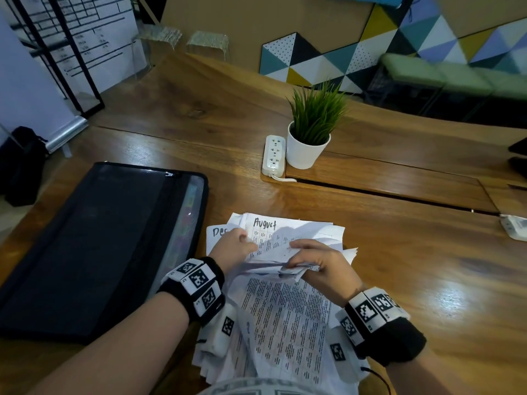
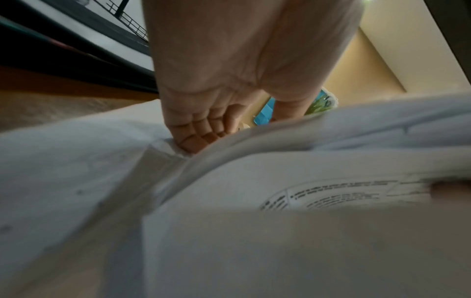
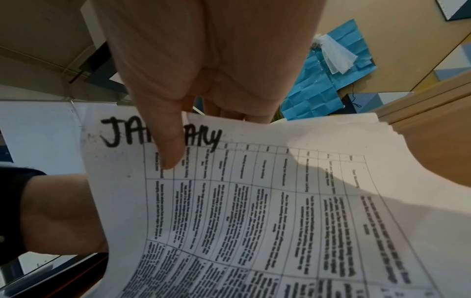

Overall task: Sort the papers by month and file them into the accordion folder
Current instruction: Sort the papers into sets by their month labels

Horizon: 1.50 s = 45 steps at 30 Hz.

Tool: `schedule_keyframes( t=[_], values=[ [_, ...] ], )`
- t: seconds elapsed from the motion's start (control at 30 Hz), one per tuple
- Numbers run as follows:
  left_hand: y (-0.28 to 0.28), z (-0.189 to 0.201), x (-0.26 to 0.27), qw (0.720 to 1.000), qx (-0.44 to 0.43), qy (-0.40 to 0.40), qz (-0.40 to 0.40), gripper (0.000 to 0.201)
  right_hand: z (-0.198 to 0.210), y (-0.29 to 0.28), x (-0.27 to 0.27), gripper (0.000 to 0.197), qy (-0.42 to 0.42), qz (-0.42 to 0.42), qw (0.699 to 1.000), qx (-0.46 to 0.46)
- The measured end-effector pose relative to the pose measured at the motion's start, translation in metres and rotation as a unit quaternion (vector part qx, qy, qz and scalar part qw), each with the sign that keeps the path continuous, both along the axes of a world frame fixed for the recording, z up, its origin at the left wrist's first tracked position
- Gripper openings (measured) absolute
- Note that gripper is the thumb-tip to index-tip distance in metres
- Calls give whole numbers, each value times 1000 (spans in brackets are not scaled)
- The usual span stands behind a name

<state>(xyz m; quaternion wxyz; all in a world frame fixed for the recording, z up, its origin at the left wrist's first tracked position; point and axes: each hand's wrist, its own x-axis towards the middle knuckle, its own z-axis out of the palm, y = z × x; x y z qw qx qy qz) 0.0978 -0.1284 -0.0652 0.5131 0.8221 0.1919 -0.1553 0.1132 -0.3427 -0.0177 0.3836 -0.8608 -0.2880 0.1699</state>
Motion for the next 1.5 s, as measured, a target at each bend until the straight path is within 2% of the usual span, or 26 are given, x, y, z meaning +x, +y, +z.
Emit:
schedule_keyframes(
  t=[0.07, 0.13, 0.2, 0.27, 0.33, 0.47, 0.53, 0.57, 0.63, 0.7, 0.83, 0.93, 1.03, 1.17, 1.2, 1.3, 1.33, 1.43, 1.5],
  values=[
    [0, -3, 5, 999, 37, 1, 19, 16, -1, -1, 0, 44, -1, -1, 1000, 15],
    [-1, -1, 7, 999, 30, 2, 30, 18, -3, -2, 1, 45, -2, -1, 1000, 30],
    [0, -2, 9, 999, -23, -4, 47, 33, -4, -3, 3, 38, 4, -10, 999, 31],
    [0, -2, 10, 996, -71, -17, 58, 36, -5, -5, 4, 33, 11, -11, 999, 34],
    [-2, 6, 6, 988, -120, -24, 89, 30, -6, -6, 4, 36, 21, -8, 999, 40],
    [-4, 11, -1, 963, -241, -2, 118, 55, -5, -5, 3, 42, 35, -6, 999, 39],
    [-4, 15, -6, 953, -272, 26, 129, 52, -3, -5, 3, 45, 29, 0, 999, 27],
    [-5, 17, -8, 955, -269, 16, 128, 44, -3, -5, 3, 46, 24, 2, 999, 23],
    [-5, 13, -10, 976, -197, -15, 96, 19, -2, -3, 3, 44, 13, 0, 1000, 20],
    [-3, 10, -12, 986, -130, -54, 90, 22, -2, -1, 3, 40, -2, 1, 1000, 21],
    [6, 7, -17, 978, -146, -87, 123, 12, -2, 1, 5, 31, -40, 9, 999, 21],
    [7, 13, -22, 975, -175, -81, 111, 23, -4, 2, 9, 31, -67, 18, 998, -3],
    [2, 19, -26, 970, -206, -65, 109, 24, -4, 6, 12, 36, -49, 25, 998, -29],
    [-2, 18, -29, 959, -230, -64, 150, 9, -1, 5, 14, 29, -21, 30, 999, -38],
    [-1, 18, -29, 956, -234, -66, 164, 10, 0, 3, 14, 26, -23, 31, 998, -40],
    [2, 16, -28, 950, -228, -78, 198, 37, 1, -2, 11, 23, -31, 38, 998, -27],
    [1, 17, -28, 949, -231, -79, 201, 39, 1, -3, 10, 24, -34, 42, 998, -26],
    [2, 22, -28, 942, -263, -68, 197, 32, -2, -8, 6, 28, -49, 35, 998, -20],
    [3, 21, -27, 947, -260, -59, 179, 21, -3, -8, 7, 33, -60, 34, 998, -1]
  ],
)
